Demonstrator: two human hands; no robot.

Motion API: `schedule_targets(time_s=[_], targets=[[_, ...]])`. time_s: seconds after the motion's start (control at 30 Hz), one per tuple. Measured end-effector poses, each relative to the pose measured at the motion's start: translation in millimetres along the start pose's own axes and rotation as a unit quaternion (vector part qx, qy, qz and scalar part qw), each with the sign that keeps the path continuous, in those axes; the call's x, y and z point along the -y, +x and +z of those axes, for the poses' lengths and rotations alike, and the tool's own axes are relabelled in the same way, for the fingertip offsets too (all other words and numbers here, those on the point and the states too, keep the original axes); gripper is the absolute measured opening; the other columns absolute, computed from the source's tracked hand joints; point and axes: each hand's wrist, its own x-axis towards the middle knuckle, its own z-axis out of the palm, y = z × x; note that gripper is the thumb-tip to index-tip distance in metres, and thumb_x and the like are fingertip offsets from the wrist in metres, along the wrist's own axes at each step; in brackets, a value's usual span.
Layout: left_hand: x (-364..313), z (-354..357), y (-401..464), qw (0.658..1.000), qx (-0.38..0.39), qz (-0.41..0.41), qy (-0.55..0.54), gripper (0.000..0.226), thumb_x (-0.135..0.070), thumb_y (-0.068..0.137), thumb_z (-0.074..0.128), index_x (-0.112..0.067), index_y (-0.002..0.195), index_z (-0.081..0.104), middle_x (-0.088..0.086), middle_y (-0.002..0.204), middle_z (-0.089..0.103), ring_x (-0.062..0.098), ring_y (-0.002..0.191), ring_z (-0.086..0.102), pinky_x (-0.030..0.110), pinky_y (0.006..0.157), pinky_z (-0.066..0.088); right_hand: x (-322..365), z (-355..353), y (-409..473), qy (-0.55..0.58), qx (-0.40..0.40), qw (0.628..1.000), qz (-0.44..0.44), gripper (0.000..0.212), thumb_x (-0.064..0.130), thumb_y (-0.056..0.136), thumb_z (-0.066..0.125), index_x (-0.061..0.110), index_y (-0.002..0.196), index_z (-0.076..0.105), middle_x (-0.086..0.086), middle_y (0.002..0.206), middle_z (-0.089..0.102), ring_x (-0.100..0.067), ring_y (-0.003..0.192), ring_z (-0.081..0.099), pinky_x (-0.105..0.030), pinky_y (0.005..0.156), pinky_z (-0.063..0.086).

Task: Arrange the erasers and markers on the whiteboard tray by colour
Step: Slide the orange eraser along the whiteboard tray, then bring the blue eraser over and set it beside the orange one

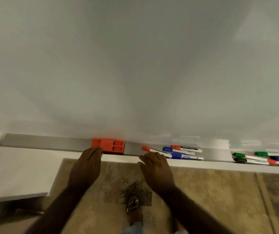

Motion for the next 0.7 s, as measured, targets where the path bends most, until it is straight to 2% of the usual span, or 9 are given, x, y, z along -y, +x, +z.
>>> schedule_targets(time_s=[0.17, 0.33, 0.43, 0.5, 0.6, 0.7], targets=[[-66, 32, 10, 0.994, 0.025, 0.086, -0.056, 0.034, -0.009, 0.089, 0.069, -0.006, 0.123, 0.069, 0.014, 0.119, 0.069, 0.031, 0.105, 0.064, 0.039, 0.094, 0.048, -37, -22, -49, -0.016, -0.01, 0.998, 0.055, 0.028, 0.031, 0.094, 0.072, 0.023, 0.12, 0.07, 0.005, 0.108, 0.069, -0.014, 0.099, 0.061, -0.036, 0.083, 0.057], [-145, 51, 40, 0.98, 0.052, 0.17, -0.094, 0.031, -0.014, 0.096, 0.067, -0.008, 0.126, 0.07, 0.011, 0.12, 0.071, 0.028, 0.11, 0.064, 0.041, 0.096, 0.053, -67, -41, -73, -0.032, -0.002, 0.995, 0.097, 0.035, 0.035, 0.093, 0.071, 0.024, 0.126, 0.069, 0.003, 0.116, 0.071, -0.018, 0.106, 0.065, -0.04, 0.091, 0.057], [-196, 58, 53, 0.965, 0.074, 0.23, -0.098, 0.035, -0.026, 0.1, 0.056, -0.01, 0.129, 0.068, 0.009, 0.123, 0.071, 0.025, 0.114, 0.064, 0.039, 0.1, 0.051, -86, -53, -87, -0.035, -0.036, 0.99, 0.13, 0.033, 0.04, 0.097, 0.062, 0.027, 0.127, 0.068, 0.006, 0.118, 0.07, -0.015, 0.109, 0.063, -0.038, 0.093, 0.054], [-232, 65, 62, 0.959, 0.076, 0.253, -0.103, 0.035, -0.028, 0.101, 0.056, -0.01, 0.127, 0.07, 0.008, 0.122, 0.073, 0.024, 0.113, 0.066, 0.038, 0.1, 0.052, -103, -61, -99, -0.027, -0.066, 0.985, 0.156, 0.033, 0.042, 0.1, 0.053, 0.028, 0.126, 0.068, 0.008, 0.115, 0.069, -0.012, 0.107, 0.06, -0.035, 0.091, 0.053], [-278, 75, 72, 0.947, 0.076, 0.283, -0.127, 0.027, -0.02, 0.098, 0.067, -0.01, 0.123, 0.073, 0.007, 0.119, 0.075, 0.023, 0.111, 0.069, 0.04, 0.098, 0.056, -128, -73, -116, -0.019, -0.105, 0.977, 0.187, 0.029, 0.039, 0.1, 0.057, 0.027, 0.124, 0.068, 0.008, 0.111, 0.067, -0.015, 0.102, 0.06, -0.035, 0.087, 0.051], [-323, 84, 78, 0.919, 0.093, 0.373, -0.089, 0.033, -0.03, 0.106, 0.052, -0.01, 0.118, 0.076, 0.007, 0.123, 0.075, 0.024, 0.115, 0.07, 0.043, 0.097, 0.058, -157, -89, -139, -0.027, -0.118, 0.969, 0.216, 0.029, 0.039, 0.099, 0.059, 0.027, 0.123, 0.069, 0.007, 0.113, 0.068, -0.014, 0.102, 0.061, -0.034, 0.088, 0.053]])
